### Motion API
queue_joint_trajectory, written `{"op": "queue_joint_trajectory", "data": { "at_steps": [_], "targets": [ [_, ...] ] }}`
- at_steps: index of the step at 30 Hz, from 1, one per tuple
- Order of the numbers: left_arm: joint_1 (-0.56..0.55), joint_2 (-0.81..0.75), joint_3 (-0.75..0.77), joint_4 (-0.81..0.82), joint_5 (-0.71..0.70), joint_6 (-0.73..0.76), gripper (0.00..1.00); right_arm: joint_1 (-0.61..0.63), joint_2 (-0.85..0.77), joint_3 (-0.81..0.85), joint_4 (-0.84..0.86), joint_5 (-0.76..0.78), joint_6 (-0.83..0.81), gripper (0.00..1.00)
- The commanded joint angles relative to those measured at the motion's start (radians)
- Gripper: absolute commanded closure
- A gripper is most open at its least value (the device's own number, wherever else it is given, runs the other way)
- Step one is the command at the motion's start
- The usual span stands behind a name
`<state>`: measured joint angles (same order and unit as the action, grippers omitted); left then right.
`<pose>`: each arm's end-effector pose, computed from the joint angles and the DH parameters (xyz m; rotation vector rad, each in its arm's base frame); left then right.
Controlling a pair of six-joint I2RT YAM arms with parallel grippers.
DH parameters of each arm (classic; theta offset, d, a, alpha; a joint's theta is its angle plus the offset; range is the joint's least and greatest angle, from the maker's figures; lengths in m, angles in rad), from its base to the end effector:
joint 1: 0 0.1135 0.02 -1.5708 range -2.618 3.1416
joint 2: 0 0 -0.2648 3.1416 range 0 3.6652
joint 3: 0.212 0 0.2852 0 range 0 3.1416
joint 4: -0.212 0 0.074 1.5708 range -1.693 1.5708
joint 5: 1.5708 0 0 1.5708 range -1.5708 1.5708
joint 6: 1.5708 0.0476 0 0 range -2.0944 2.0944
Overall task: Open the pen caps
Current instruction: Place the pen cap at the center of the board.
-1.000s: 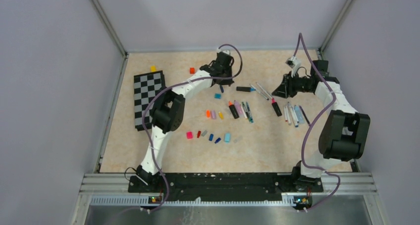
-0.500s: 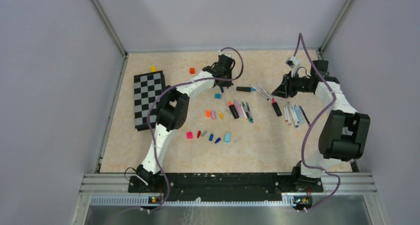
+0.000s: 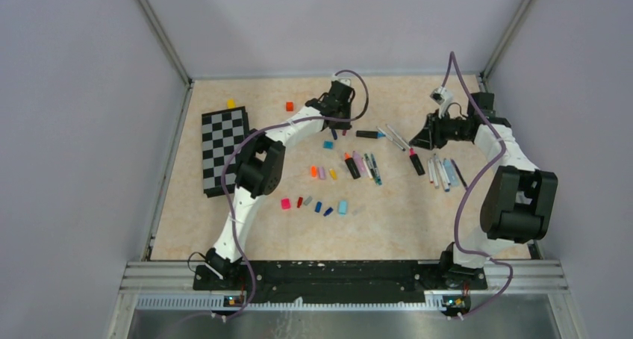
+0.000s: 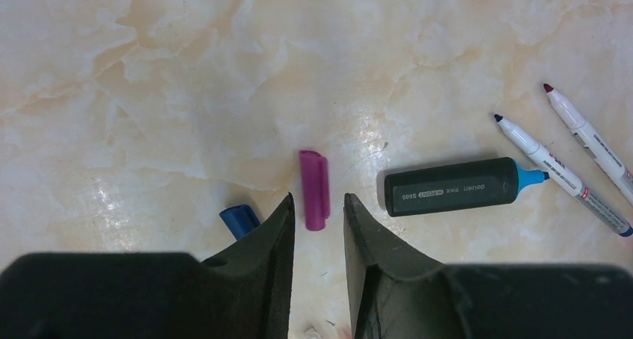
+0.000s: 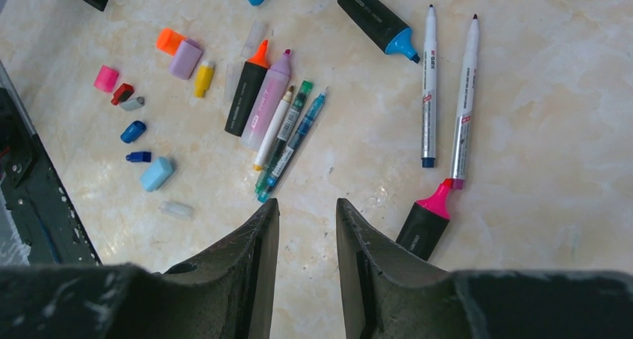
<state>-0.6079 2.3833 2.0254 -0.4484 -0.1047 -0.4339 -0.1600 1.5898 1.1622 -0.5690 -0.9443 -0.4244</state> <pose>0.4776 -0.3263 0.1666 0.1584 2.3985 -0.3716 0.3605 -0.0191 0.2317 -0.6172 2.1316 0.8865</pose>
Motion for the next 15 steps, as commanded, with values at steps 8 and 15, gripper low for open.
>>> {"op": "queue_joint_trajectory", "data": {
  "at_steps": [8,15],
  "targets": [
    [-0.002,-0.328,-0.189,0.219,-0.003,0.154,0.64,-0.031,-0.167,-0.041,0.009,0.023,-0.051,0.67],
    [0.003,-0.776,-0.588,0.404,-0.045,0.331,0.36,-0.059,-0.372,-0.022,-0.081,0.135,-0.189,0.48]
  ]
}}
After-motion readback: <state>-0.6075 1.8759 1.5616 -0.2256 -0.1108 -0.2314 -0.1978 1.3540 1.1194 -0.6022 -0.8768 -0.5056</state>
